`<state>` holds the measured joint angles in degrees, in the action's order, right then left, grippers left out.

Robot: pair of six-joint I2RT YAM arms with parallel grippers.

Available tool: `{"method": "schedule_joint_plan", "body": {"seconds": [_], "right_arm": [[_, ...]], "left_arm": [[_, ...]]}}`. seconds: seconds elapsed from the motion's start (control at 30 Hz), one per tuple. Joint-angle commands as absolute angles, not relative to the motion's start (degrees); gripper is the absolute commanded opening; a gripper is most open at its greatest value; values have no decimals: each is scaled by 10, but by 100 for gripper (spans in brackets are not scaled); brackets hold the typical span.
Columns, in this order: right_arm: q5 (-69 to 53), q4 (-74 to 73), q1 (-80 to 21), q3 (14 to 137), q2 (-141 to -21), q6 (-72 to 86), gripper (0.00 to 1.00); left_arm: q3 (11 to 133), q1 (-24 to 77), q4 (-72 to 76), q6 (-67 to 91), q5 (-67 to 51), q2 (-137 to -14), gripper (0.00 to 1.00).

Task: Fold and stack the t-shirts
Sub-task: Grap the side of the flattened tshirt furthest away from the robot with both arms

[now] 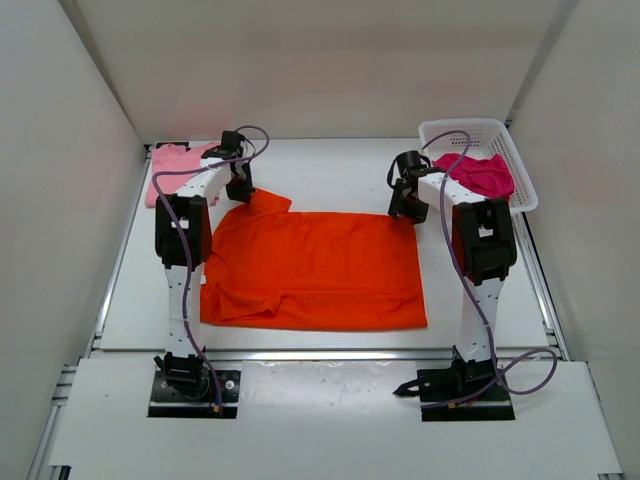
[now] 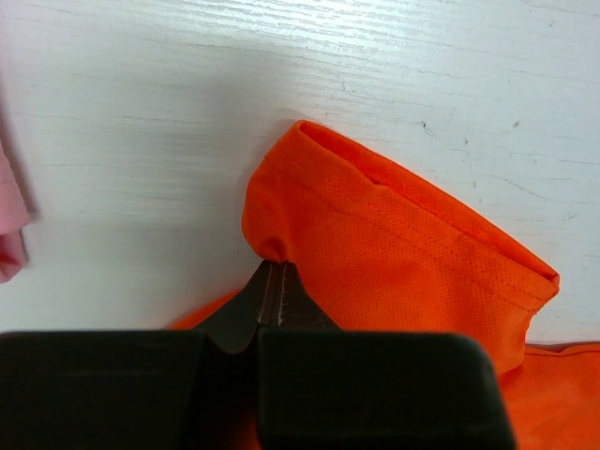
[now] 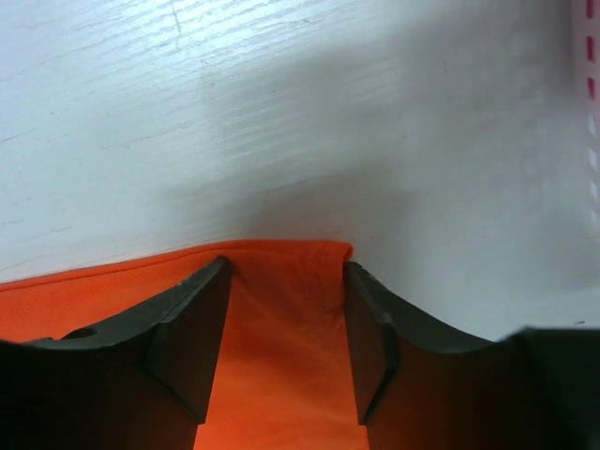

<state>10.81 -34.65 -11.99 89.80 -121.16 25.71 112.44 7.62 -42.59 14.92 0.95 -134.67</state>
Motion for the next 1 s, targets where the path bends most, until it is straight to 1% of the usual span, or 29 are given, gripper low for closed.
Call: {"method": "schedule_joint_plan", "body": {"seconds": [0.0,0.03,0.1,0.13,0.2,0.27,0.3,0.33,0.37,0.43,0.47,0.5,0.57,0.63,0.7,0.73,0.77,0.87,0.9,0.93,0.97], "right_arm": [[122,-340,-121,911,-1209,274,48],[123,-335,-120,910,-1207,272,46],[126,-330,-120,904,-1205,267,34],[129,-320,-123,900,-1202,267,32],[135,-316,-122,895,-1201,261,18],[132,-313,-127,901,-1197,256,14],[130,-309,-127,898,-1201,252,6],[134,-305,-127,896,-1194,250,3],[129,-303,-127,894,-1187,246,4],[131,-297,-131,883,-1178,236,0],[127,-291,-133,879,-1170,236,0],[121,-283,-133,876,-1160,232,3],[115,-270,-133,854,-1144,229,15],[103,-248,-130,835,-1130,225,22],[84,-224,-121,819,-1115,228,23],[82,-224,-118,817,-1114,229,15],[77,-225,-117,819,-1116,229,0],[84,-232,-116,823,-1110,222,0],[86,-234,-120,823,-1107,221,2],[83,-230,-124,820,-1103,220,11],[78,-227,-122,817,-1100,218,17]], "left_arm": [[1122,70,-427,142,3,-1322,0],[1119,70,-425,144,2,-1318,0],[1110,70,-420,146,3,-1316,0],[1107,69,-422,146,4,-1313,0],[1105,69,-421,144,3,-1311,0],[1100,66,-425,142,3,-1303,0],[1101,64,-425,140,3,-1303,0],[1096,64,-425,141,0,-1296,0],[1090,60,-421,138,3,-1288,0],[1071,54,-411,142,-6,-1267,0],[1056,54,-406,141,-11,-1256,0],[1051,50,-398,141,-17,-1241,0],[1026,52,-387,142,-26,-1222,0],[1004,47,-376,143,-29,-1200,0],[978,44,-360,144,-32,-1177,0],[970,48,-359,144,-36,-1170,0],[962,47,-357,146,-36,-1168,0],[955,48,-366,143,-40,-1157,0],[954,47,-362,146,-40,-1150,0],[949,51,-360,146,-40,-1150,0],[946,52,-359,147,-36,-1145,0]]}}
